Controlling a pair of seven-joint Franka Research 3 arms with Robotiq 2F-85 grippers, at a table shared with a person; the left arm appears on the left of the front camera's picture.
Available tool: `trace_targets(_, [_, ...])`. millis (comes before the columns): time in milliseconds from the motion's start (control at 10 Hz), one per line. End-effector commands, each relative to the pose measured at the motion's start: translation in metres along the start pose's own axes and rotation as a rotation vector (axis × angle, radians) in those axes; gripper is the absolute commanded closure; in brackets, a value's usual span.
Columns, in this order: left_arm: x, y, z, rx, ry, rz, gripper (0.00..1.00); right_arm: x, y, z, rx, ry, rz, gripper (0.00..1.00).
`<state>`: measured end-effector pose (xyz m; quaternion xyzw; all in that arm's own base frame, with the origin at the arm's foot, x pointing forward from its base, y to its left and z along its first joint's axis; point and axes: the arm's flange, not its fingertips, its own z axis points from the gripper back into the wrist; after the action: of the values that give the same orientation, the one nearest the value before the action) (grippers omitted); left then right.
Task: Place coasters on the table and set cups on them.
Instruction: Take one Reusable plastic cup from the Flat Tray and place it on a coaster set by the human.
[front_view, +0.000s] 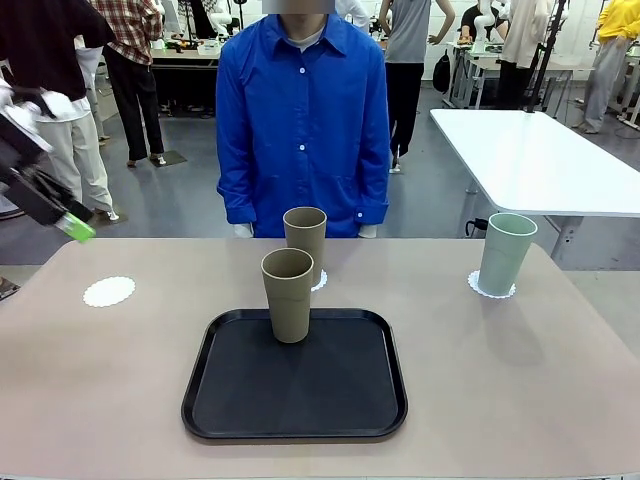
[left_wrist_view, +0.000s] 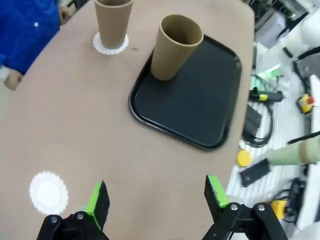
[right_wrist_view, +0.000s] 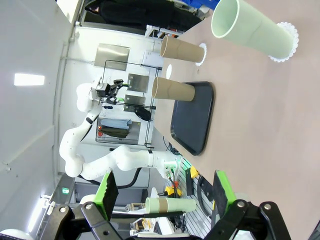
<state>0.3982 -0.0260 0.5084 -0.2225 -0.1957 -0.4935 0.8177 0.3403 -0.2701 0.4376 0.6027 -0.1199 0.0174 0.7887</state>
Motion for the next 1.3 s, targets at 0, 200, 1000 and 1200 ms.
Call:
trace_targets(0, [0.008, -0.003, -0.042, -0.009, -0.035, -0.101, 0.00, 0.000, 0.001, 0.001, 0.009, -0.001, 0.003, 0.00])
trace_targets(200, [0.015, -0.011, -0.088, -0.042, 0.010, -0.181, 0.00, 0.000, 0.001, 0.001, 0.009, -0.001, 0.003, 0.00])
trace_targets(1000, [0.023, -0.023, -0.106, -0.073, 0.036, -0.183, 0.00, 0.000, 0.001, 0.001, 0.009, -0.001, 0.003, 0.00])
trace_targets(1200, [0.027, -0.011, -0.113, -0.215, -0.190, -0.275, 0.00, 0.000, 0.001, 0.001, 0.009, -0.001, 0.003, 0.00])
